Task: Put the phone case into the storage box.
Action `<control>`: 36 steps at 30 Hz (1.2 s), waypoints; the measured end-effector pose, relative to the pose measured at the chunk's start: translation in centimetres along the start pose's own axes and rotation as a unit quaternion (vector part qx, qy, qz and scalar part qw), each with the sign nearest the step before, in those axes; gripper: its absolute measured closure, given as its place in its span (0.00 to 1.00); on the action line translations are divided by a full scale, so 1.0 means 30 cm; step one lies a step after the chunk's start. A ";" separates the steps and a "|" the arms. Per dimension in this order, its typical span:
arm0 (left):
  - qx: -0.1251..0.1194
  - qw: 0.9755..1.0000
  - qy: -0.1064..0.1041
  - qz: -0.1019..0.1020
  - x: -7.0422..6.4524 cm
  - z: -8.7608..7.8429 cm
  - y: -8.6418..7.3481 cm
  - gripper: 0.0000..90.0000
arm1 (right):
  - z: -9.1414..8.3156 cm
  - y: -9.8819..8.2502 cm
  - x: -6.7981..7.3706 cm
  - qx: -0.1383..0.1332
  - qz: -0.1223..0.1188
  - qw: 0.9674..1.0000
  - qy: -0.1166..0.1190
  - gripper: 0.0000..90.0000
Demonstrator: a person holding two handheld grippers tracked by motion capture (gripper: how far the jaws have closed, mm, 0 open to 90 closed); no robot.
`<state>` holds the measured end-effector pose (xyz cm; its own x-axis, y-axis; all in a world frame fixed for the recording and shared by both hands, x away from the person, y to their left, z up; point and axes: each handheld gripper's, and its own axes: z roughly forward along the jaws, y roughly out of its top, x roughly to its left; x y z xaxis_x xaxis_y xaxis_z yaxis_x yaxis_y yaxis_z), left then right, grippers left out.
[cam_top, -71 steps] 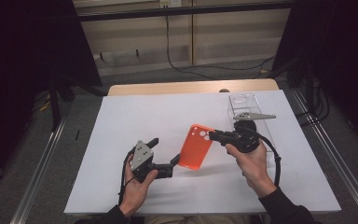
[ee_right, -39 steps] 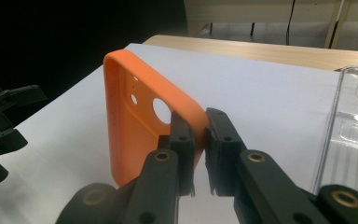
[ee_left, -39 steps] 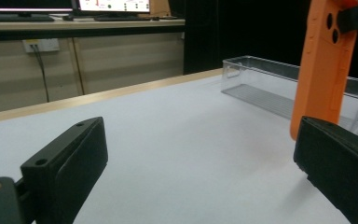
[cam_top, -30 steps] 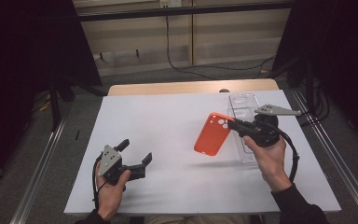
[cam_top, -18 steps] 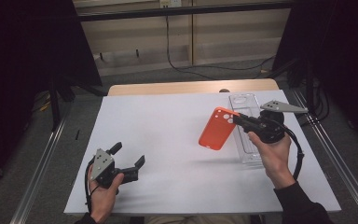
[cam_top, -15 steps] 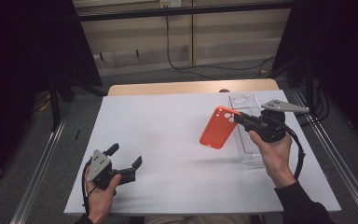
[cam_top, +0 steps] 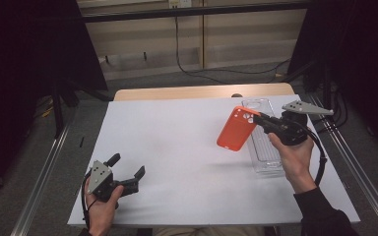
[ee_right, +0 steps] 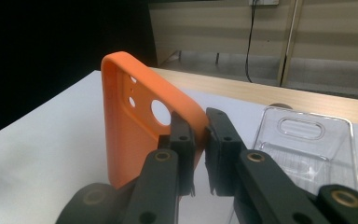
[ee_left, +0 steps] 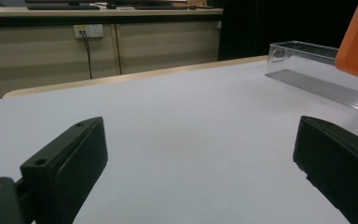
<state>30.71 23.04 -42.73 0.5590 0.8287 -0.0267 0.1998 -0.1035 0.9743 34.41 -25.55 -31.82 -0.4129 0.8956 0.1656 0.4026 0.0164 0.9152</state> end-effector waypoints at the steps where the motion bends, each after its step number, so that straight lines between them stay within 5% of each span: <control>1: 0.000 1.000 0.000 0.001 -0.001 0.001 -0.001 0.03 | -0.001 0.003 -0.003 -0.002 0.001 1.000 -0.002 0.92; 36: 0.004 1.000 -0.008 0.001 -0.004 0.005 0.001 0.04 | -0.021 0.104 -0.133 -0.028 -0.007 0.998 -0.053 0.92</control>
<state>30.77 22.86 -42.74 0.5721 0.8197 -0.0287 0.2056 -0.1094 0.9725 36.80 -29.37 -29.40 -0.3288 0.9373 0.1157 0.3491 0.0068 0.9370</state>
